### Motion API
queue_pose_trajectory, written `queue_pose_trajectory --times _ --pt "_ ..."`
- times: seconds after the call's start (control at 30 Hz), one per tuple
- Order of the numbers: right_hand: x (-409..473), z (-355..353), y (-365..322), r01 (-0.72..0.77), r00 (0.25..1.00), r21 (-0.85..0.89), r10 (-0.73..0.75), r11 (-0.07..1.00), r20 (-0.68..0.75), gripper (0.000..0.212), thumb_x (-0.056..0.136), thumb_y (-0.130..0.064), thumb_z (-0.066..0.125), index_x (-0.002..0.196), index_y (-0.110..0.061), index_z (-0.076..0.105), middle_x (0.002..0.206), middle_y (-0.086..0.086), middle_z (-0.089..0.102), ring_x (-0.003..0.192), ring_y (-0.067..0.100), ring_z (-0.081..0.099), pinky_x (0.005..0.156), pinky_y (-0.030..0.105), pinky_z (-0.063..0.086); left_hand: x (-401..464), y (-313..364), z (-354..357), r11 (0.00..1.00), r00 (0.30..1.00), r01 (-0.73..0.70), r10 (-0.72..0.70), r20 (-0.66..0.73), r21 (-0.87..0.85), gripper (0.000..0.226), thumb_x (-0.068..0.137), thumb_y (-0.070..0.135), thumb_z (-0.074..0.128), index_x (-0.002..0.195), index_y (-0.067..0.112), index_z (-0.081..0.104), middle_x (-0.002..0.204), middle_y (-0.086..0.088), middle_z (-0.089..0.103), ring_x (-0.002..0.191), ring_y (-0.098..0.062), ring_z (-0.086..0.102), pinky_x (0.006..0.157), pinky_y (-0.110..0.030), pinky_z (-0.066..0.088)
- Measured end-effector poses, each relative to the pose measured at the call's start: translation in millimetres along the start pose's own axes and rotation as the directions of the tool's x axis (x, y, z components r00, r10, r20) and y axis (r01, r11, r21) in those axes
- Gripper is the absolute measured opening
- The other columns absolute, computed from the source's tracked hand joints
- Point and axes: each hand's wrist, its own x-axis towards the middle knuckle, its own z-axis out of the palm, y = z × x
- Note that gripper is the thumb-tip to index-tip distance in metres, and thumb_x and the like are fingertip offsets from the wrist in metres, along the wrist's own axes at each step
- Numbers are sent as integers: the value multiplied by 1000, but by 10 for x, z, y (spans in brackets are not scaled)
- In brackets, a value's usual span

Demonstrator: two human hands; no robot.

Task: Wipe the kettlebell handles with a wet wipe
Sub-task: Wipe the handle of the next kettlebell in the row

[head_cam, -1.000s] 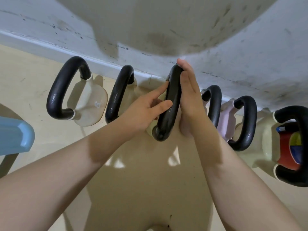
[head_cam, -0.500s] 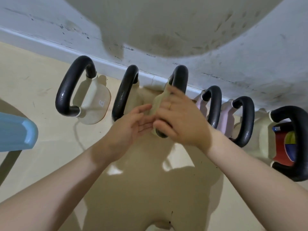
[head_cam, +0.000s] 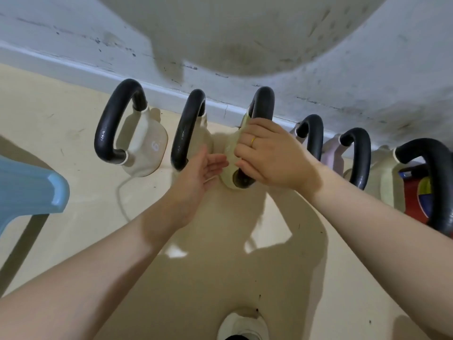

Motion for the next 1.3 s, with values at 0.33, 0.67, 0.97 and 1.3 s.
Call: queue_pose_trajectory --times 0.33,0.67,0.97,1.3 --pt "-68 65 6 -286 958 226 277 931 70 54 95 -46 30 115 -8 62 118 8 65 131 29 43 114 37 15 95 44 136 993 998 -36 30 -61 -115 38 98 34 30 98 14 63 92 -4 69 87 -16 65 84 -30 49" --pt "-82 69 239 -513 837 564 523 647 161 51 98 -31 27 144 -11 28 154 7 26 144 24 18 117 33 17 367 492 572 956 966 -178 215 -147 233 47 100 37 24 83 20 65 97 -8 70 95 -23 66 91 -36 49" --pt "30 68 316 -451 576 888 730 -91 368 41 99 -8 37 139 -16 38 139 -12 35 134 3 30 117 30 22 679 672 795 746 973 -144 228 -47 650 55 98 45 21 77 12 60 67 2 55 62 -9 51 51 -16 37" --pt "3 65 205 -330 624 943 738 -47 255 33 96 -21 34 115 -11 58 127 1 56 125 13 47 110 27 35 180 366 588 798 950 -299 301 82 524 43 93 47 35 89 9 56 75 -15 61 67 -25 59 68 -38 51"
